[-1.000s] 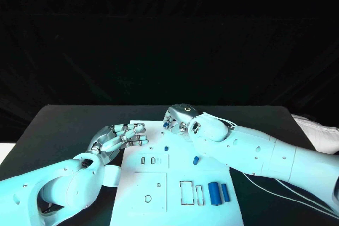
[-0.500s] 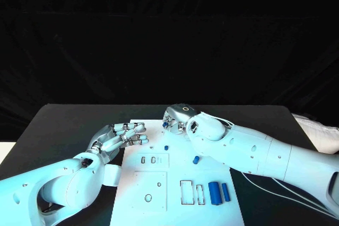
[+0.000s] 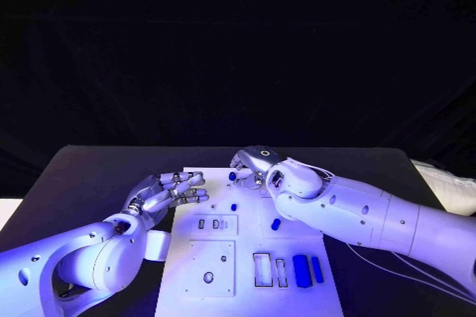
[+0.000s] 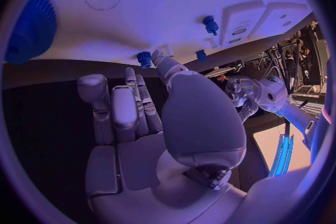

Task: Assemble the parts on the task board

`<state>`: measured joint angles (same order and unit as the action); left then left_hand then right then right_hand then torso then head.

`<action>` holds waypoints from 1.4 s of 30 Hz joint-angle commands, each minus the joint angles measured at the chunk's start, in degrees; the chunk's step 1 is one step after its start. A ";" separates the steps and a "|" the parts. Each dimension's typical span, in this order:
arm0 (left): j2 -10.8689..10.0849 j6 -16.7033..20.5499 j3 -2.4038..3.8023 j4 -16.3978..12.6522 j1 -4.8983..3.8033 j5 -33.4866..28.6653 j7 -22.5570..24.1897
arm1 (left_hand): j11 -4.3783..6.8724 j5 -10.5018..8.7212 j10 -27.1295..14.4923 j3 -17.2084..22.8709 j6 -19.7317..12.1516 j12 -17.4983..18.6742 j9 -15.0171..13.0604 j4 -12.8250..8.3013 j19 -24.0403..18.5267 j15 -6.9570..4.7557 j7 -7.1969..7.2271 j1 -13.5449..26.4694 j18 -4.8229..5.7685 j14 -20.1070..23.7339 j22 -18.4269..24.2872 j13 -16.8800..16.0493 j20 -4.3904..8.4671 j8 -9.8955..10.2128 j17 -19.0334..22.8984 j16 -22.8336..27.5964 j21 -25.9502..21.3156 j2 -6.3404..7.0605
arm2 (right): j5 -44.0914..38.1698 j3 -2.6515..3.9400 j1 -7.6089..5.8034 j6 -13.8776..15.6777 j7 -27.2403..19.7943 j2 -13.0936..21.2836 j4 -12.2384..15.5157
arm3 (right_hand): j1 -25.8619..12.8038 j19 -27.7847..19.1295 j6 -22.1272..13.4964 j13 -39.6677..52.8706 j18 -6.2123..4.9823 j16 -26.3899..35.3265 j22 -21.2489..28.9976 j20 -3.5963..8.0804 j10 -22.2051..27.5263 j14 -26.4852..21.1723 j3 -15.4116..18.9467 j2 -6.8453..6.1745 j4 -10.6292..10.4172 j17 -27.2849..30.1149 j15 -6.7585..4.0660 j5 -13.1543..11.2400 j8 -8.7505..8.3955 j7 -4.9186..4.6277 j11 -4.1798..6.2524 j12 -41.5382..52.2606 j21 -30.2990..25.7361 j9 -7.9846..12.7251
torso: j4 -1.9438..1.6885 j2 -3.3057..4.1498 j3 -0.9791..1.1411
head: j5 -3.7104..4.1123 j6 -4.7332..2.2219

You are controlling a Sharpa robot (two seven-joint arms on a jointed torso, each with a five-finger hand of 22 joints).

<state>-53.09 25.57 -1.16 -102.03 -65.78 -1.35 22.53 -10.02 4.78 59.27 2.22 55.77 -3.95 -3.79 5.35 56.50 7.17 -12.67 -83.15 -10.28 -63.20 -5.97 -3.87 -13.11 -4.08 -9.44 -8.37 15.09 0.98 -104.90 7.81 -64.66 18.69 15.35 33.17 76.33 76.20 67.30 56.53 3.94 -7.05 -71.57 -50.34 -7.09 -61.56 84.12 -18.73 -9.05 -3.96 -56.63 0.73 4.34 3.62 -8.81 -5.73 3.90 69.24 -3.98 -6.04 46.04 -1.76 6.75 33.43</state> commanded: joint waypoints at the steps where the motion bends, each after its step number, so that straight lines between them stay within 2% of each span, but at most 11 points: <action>1: -0.15 -1.18 0.05 -0.02 -0.09 -0.02 0.20 | -0.05 -0.34 -0.27 0.02 0.11 0.28 0.07 -0.26 -0.29 0.08 -0.36 -0.45 0.02 0.47 0.02 0.06 -0.03 0.24 -0.09 0.23 0.14 -0.28 | 1.61 0.36 0.01 3.33 -0.62 2.91 3.31 | 0.96 0.45 1.38 0.34 -0.47 -0.51 -0.67 0.27 -2.88 0.59 0.14 0.21 -0.15 -0.93 -0.11 0.76 0.41 -0.01 0.32 0.99 0.35 -0.17 | 0.20 -0.05 0.03 | 0.12 -0.17; 6: -0.51 -1.22 0.05 -0.09 -0.10 -0.10 0.15 | -0.05 -0.34 -0.28 0.03 0.10 0.28 0.07 -0.32 -0.30 0.08 -0.35 -0.49 0.01 0.48 0.02 0.06 -0.03 0.24 -0.11 0.24 0.14 -0.27 | 8.34 1.63 0.00 2.69 -0.76 9.54 8.69 | 0.92 3.48 2.29 1.97 0.36 -4.16 -5.46 1.20 -11.40 1.92 -0.49 0.12 -1.17 -6.70 -1.47 1.05 0.19 1.12 2.28 4.36 3.18 -0.12 | 0.76 -0.25 0.06 | 0.04 -0.05; 10: -0.87 -1.27 0.05 -0.26 -0.13 -0.12 0.11 | -0.05 -0.34 -0.28 0.03 0.10 0.28 0.07 -0.32 -0.30 0.08 -0.35 -0.49 0.01 0.48 0.02 0.06 -0.03 0.24 -0.11 0.24 0.14 -0.27 | 15.18 2.29 -0.08 0.40 -0.03 13.86 10.47 | -0.56 6.26 1.80 6.37 1.24 -6.95 -10.04 2.85 -21.42 2.74 2.78 -2.68 -2.19 -11.13 -3.13 4.32 -0.02 2.18 4.21 10.97 5.90 0.05 | 1.43 -0.35 0.08 | -0.02 0.01; 12: -0.94 -1.29 0.05 -0.29 -0.14 -0.13 0.10 | -0.05 -0.34 -0.28 0.03 0.10 0.28 0.07 -0.32 -0.30 0.08 -0.35 -0.49 0.01 0.48 0.02 0.06 -0.03 0.24 -0.11 0.24 0.14 -0.27 | 16.33 2.40 -0.09 -0.43 0.28 14.86 10.70 | -0.37 7.51 1.47 8.50 1.68 -8.55 -12.19 3.16 -23.05 3.19 4.20 -3.12 -2.24 -13.88 -3.24 5.14 0.03 2.07 4.25 13.54 7.12 0.08 | 1.61 -0.36 0.09 | -0.12 -0.01; 14: -0.97 -1.35 0.05 -0.27 -0.16 -0.13 0.08 | -0.05 -0.34 -0.28 0.03 0.10 0.28 0.07 -0.32 -0.30 0.08 -0.35 -0.49 0.01 0.48 0.02 0.06 -0.03 0.24 -0.11 0.24 0.14 -0.27 | 17.07 2.51 -0.07 -1.37 0.82 15.87 10.88 | 0.56 9.44 1.10 32.64 2.21 -11.74 -15.77 3.61 -23.65 3.88 7.79 -2.49 -2.86 -19.35 -2.84 5.97 0.19 2.33 3.98 36.97 9.23 0.01 | 1.81 -0.37 0.18 | -0.30 0.03; 16: -0.91 -1.42 0.05 -0.19 -0.17 -0.14 0.04 | -0.05 -0.34 -0.28 0.03 0.10 0.28 0.07 -0.32 -0.30 0.08 -0.35 -0.49 0.01 0.48 0.02 0.06 -0.03 0.24 -0.11 0.24 0.14 -0.27 | 16.86 2.57 -0.04 -2.21 1.51 16.47 10.92 | 1.44 10.42 0.59 48.34 2.73 -13.70 -17.83 3.18 -23.42 4.29 10.02 -1.92 -3.58 -22.99 -2.97 6.32 0.17 1.92 3.74 51.60 10.40 0.01 | 1.90 -0.36 0.27 | -0.42 0.07; 19: -0.75 -1.57 0.04 -0.05 -0.18 -0.16 -0.04 | -0.05 -0.33 -0.29 0.06 0.09 0.27 0.07 -0.42 -0.30 0.07 -0.34 -0.57 0.01 0.47 0.02 0.06 -0.03 0.25 -0.14 0.26 0.14 -0.29 | 15.92 2.62 0.02 -3.51 2.78 16.86 10.74 | 2.88 11.07 0.26 62.85 3.23 -15.41 -19.66 2.03 -21.80 4.63 12.86 -0.88 -5.48 -26.31 -3.16 6.77 0.29 1.09 3.00 64.68 11.48 -0.06 | 1.79 -0.36 0.22 | -0.27 0.10; 21: -0.69 -1.66 0.04 0.01 -0.18 -0.16 -0.09 | -0.05 -0.33 -0.29 0.06 0.09 0.27 0.07 -0.42 -0.30 0.07 -0.34 -0.57 0.01 0.47 0.02 0.06 -0.03 0.25 -0.14 0.26 0.14 -0.29 | 15.31 2.63 0.06 -4.11 3.48 16.92 10.62 | 3.45 11.21 0.03 67.37 3.09 -15.84 -20.21 2.11 -21.76 4.73 13.80 -0.53 -6.62 -27.20 -2.17 6.88 0.33 0.97 2.79 68.62 11.80 -0.08 | 1.72 -0.38 0.16 | -0.20 0.15; 22: -0.66 -1.70 0.04 0.05 -0.18 -0.17 -0.12 | -0.05 -0.33 -0.29 0.06 0.09 0.27 0.07 -0.42 -0.30 0.07 -0.34 -0.57 0.01 0.47 0.02 0.06 -0.03 0.25 -0.14 0.26 0.14 -0.29 | 14.99 2.64 0.09 -4.47 3.87 16.93 10.54 | 3.68 13.82 -0.24 70.08 3.92 -15.85 -24.60 2.06 -22.17 4.70 14.43 -0.65 -7.25 -27.21 -1.83 7.13 0.26 0.86 2.65 71.05 13.95 -0.05 | 1.72 -0.37 0.14 | -0.20 0.16; 26: -0.64 -1.79 0.04 0.17 -0.18 -0.17 -0.19 | -0.05 -0.33 -0.29 0.06 0.09 0.27 0.07 -0.42 -0.30 0.07 -0.34 -0.57 0.01 0.47 0.02 0.06 -0.03 0.25 -0.14 0.26 0.14 -0.29 | 14.20 2.65 0.24 -5.77 4.87 16.63 9.93 | 4.53 16.61 -0.36 75.63 4.88 -16.11 -29.44 1.70 -23.50 4.77 15.34 -0.60 -8.60 -27.75 -1.55 7.74 0.32 0.47 2.43 75.99 16.38 -0.09 | 1.75 -0.28 0.17 | -0.30 0.19; 42: -0.51 -1.86 0.04 0.33 -0.17 -0.18 -0.40 | -0.05 -0.33 -0.29 0.06 0.09 0.27 0.07 -0.42 -0.30 0.07 -0.34 -0.57 0.01 0.47 0.02 0.06 -0.03 0.25 -0.14 0.26 0.14 -0.29 | 11.56 2.65 1.39 -7.88 4.18 15.45 9.04 | 5.14 17.57 0.78 79.43 5.23 -16.46 -31.27 1.58 -24.94 4.91 15.50 0.06 -9.25 -28.54 -1.49 7.82 0.86 0.58 2.43 79.46 17.26 -0.28 | 1.60 -0.26 0.10 | -0.34 0.56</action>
<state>-53.73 24.92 -1.17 -101.66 -65.89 -1.43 21.99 -10.02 4.78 59.27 2.23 55.77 -3.95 -3.79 5.35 56.51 7.17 -12.67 -83.37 -10.27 -63.20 -5.97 -3.87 -13.11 -4.08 -9.53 -8.37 15.09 0.76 -91.77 10.44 -63.34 12.43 19.48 48.71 85.43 80.95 83.71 56.97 65.52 -2.49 -87.78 -74.95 -5.44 -83.62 84.12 -3.33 -9.11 -12.90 -74.94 -1.11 11.88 4.19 -8.13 -3.45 66.30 86.33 -4.22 -4.39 45.74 -1.65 6.37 33.94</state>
